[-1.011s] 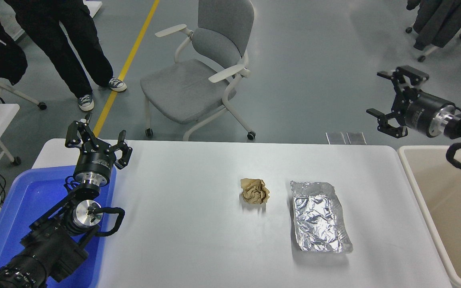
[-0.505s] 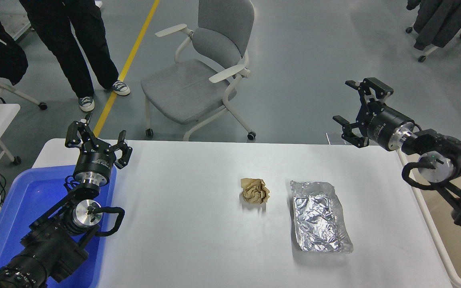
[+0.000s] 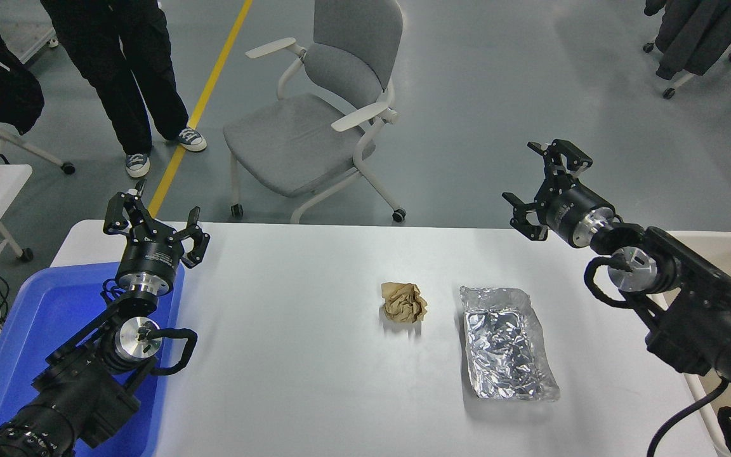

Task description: Dispose of the paper cup in the dustbin

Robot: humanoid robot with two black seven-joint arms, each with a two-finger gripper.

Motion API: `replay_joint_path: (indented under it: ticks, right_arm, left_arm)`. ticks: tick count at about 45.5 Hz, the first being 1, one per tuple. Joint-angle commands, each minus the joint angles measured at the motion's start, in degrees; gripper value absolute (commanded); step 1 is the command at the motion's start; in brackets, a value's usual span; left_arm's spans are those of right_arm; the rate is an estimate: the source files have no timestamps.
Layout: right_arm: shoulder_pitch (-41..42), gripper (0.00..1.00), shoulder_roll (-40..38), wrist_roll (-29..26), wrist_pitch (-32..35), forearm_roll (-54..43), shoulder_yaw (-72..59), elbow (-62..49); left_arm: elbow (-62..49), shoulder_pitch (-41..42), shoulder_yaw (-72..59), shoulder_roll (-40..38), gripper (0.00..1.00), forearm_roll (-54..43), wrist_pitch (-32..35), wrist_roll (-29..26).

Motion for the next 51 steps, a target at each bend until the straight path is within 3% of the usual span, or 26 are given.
replay_joint_path:
  ticks: [1, 15, 34, 41, 51]
  right_arm:
    - [2.2, 0.98, 6.2, 0.0, 0.0, 4.8, 2.4, -10.8]
    - [2.8, 0.99, 6.6, 0.0, 0.5, 18.5, 2.4, -11.8]
    - [2.9, 1.00, 7.7, 0.6, 0.8, 12.1, -0.8, -6.1]
    - [2.8, 1.00, 7.4, 3.7, 0.9, 11.9, -0.4, -4.2]
    - [2.5, 1.00, 7.7, 3.9, 0.9, 11.9, -0.3, -3.1]
  left_arm:
    - [0.0, -0.1, 0.0, 0.0, 1.00, 0.0, 0.0, 0.0]
    - [0.0, -0.1, 0.0, 0.0, 1.00, 0.0, 0.0, 0.0]
    - [0.0, 0.0, 0.0, 0.0, 1.00, 0.0, 0.0, 0.0]
    - [0.0, 0.0, 0.0, -0.1, 1.00, 0.0, 0.0, 0.0]
    - [0.0, -0.1, 0.0, -0.1, 1.00, 0.0, 0.0, 0.0]
